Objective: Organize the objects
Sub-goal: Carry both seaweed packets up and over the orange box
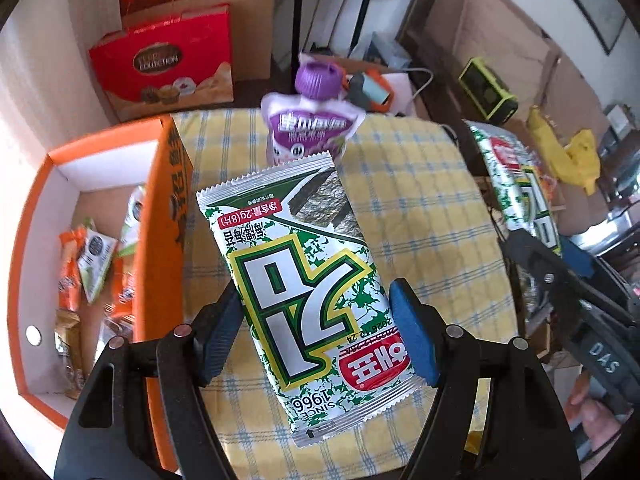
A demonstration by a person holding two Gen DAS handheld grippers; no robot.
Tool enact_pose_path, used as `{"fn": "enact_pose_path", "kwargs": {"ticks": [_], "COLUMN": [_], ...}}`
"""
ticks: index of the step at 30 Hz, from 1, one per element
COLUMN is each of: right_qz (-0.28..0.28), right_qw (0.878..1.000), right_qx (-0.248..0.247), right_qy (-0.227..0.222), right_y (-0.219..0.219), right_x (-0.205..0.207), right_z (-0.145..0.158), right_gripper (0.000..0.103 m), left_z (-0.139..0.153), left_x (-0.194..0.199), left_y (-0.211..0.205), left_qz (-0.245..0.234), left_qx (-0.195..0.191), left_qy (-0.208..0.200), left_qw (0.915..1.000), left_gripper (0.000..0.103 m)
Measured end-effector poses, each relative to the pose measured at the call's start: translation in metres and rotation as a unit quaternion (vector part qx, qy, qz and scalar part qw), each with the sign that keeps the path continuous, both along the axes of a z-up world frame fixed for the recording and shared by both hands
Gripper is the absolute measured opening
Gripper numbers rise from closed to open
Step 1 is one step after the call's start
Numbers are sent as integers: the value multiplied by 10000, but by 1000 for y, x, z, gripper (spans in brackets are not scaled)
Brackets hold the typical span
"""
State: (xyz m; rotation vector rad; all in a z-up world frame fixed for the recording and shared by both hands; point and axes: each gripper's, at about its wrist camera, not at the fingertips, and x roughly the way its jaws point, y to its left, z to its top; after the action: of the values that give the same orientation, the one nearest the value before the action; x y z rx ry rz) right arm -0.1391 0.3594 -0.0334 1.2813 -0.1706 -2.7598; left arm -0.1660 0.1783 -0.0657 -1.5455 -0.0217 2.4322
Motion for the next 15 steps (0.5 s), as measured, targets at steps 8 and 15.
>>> {"fn": "enact_pose_path", "kwargs": {"ticks": [8,15], "right_qz": [114,266], "right_qw": [9998,9991], "right_qx": [81,93], "right_qy": [166,307], "right_y": [-20,-44], "right_x": [-1,-3], "right_z": [19,34], "right_gripper": [69,69], "left_z": [37,56], "left_x": [4,4], "left_y": [-19,-49], "left_qz": [23,176], "left_qx": [-87,-167], "left_qy": [518,852], "left_qw": [9986,9961], "left_gripper": [70,70]}}
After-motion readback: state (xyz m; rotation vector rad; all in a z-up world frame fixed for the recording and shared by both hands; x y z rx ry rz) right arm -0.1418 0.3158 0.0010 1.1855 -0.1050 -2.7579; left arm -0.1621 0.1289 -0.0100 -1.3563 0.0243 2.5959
